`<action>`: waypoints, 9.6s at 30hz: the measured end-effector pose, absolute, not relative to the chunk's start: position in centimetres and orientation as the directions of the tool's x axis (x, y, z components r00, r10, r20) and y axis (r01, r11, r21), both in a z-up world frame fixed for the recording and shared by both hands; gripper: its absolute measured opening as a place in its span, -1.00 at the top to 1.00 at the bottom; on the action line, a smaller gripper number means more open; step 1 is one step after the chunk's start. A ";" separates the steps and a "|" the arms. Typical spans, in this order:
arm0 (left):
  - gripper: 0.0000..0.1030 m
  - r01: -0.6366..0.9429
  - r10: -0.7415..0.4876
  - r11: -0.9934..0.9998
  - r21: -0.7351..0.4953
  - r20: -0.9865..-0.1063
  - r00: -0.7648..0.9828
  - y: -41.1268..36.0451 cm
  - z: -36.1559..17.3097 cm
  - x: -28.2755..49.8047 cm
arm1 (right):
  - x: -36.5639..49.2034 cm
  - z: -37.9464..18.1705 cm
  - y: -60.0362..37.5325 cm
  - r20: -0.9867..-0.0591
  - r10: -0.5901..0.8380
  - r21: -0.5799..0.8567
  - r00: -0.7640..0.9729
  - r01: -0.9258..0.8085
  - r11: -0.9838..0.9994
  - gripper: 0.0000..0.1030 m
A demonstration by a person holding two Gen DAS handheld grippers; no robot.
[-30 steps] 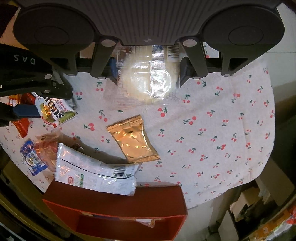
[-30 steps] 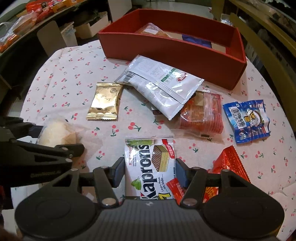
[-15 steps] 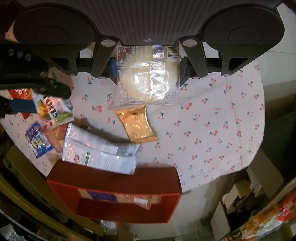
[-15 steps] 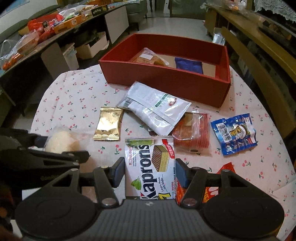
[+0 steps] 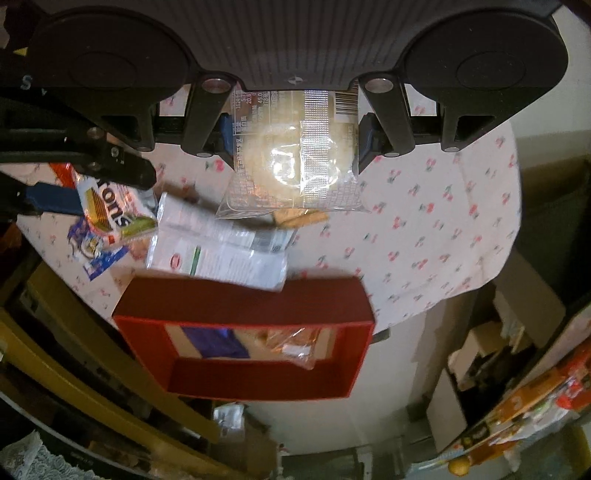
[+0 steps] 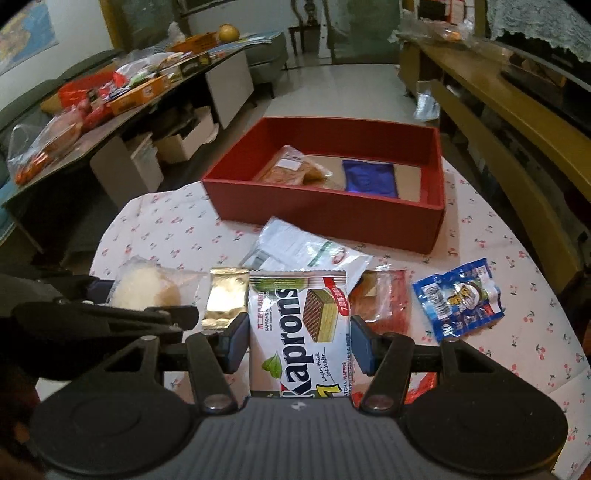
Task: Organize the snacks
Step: 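Lift and carry the bun bag and wafer pack over the red box, then open both tools to release the bun bag and wafer pack into the box, then move the left tool toward the white pouch on the table, then lower the left tool onto the white-and-green pouch and close it, then grasp the red Trolli candy bag with the right tool while the left tool holds the pouch, then lift and carry the white pouch and Trolli bag over the red box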
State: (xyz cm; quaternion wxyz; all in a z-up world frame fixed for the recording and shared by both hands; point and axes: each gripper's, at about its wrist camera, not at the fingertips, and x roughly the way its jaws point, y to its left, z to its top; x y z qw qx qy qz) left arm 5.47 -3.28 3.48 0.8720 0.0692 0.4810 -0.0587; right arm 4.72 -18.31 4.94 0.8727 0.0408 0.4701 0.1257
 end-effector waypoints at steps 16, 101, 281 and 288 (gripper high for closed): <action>-0.28 0.212 -0.102 0.977 0.013 -0.846 0.523 -4.4 2.6 9.1 | 8.2 4.6 -19.8 -0.813 0.222 0.192 0.538 -0.113 0.975 -0.21; -0.61 0.085 -0.003 0.994 0.065 -0.776 0.631 -7.0 2.0 25.0 | 25.7 0.4 -22.1 -0.774 0.114 0.152 0.623 0.007 0.988 -0.27; -0.03 0.207 -0.291 0.950 -0.236 -0.908 0.301 -4.6 -2.3 5.1 | 4.0 -1.8 -24.4 -0.934 0.153 0.214 0.323 0.165 0.963 -0.07; -0.08 0.224 -0.283 0.950 -0.219 -0.908 0.311 -4.8 -2.5 4.8 | 3.3 -1.8 -23.3 -0.944 0.161 0.206 0.287 0.133 0.970 -0.29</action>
